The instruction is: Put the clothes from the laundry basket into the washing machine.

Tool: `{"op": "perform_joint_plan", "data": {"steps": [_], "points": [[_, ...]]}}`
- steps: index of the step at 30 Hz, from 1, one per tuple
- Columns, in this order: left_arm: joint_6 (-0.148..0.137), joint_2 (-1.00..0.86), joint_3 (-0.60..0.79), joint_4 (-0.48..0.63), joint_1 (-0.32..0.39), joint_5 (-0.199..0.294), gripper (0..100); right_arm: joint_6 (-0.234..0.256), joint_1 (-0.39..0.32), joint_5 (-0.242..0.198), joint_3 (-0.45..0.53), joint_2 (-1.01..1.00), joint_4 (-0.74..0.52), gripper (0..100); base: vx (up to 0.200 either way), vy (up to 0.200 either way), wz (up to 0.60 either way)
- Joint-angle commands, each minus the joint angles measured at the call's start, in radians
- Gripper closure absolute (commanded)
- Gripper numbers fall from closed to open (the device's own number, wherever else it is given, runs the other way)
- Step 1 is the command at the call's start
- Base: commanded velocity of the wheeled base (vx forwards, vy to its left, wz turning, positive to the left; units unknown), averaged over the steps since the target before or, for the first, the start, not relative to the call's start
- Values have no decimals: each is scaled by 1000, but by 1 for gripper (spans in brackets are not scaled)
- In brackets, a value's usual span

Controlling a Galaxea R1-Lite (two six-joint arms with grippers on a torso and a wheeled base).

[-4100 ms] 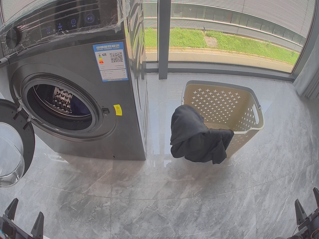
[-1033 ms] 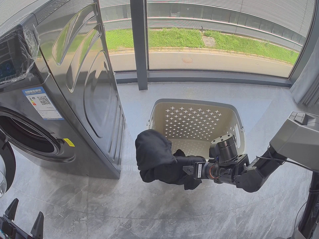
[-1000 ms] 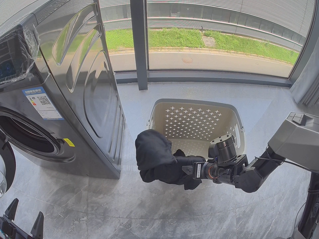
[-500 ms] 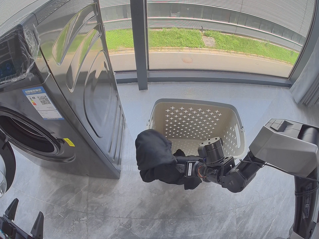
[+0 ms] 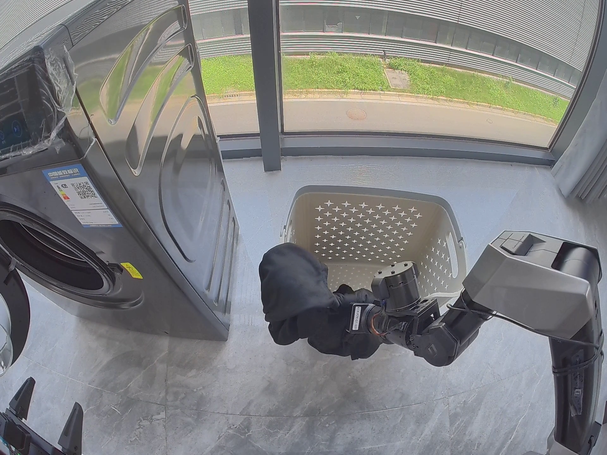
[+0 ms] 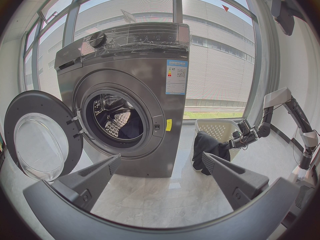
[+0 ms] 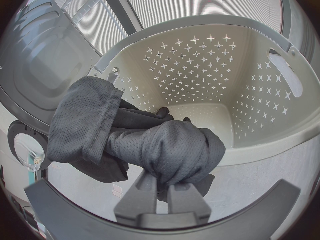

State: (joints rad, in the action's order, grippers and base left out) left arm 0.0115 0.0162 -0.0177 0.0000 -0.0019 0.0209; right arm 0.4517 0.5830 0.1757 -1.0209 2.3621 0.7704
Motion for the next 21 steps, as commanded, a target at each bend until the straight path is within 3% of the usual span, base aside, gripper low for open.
{"op": "perform_joint_plan", "data": {"steps": [1,6,13,21], "points": [[1,-15,18,0,-1,-1,0,-1,-2,2,21,-17,1,100,0,0,0],[1,-15,18,0,0,-1,0,-11,11,33,134,-142,1,100,0,0,0],[2,-15,18,0,0,-1,0,-47,49,37,300,-455,-2,100,0,0,0],[2,-15,16,0,-1,1,0,-84,97,34,346,-782,0,100,0,0,0]]}}
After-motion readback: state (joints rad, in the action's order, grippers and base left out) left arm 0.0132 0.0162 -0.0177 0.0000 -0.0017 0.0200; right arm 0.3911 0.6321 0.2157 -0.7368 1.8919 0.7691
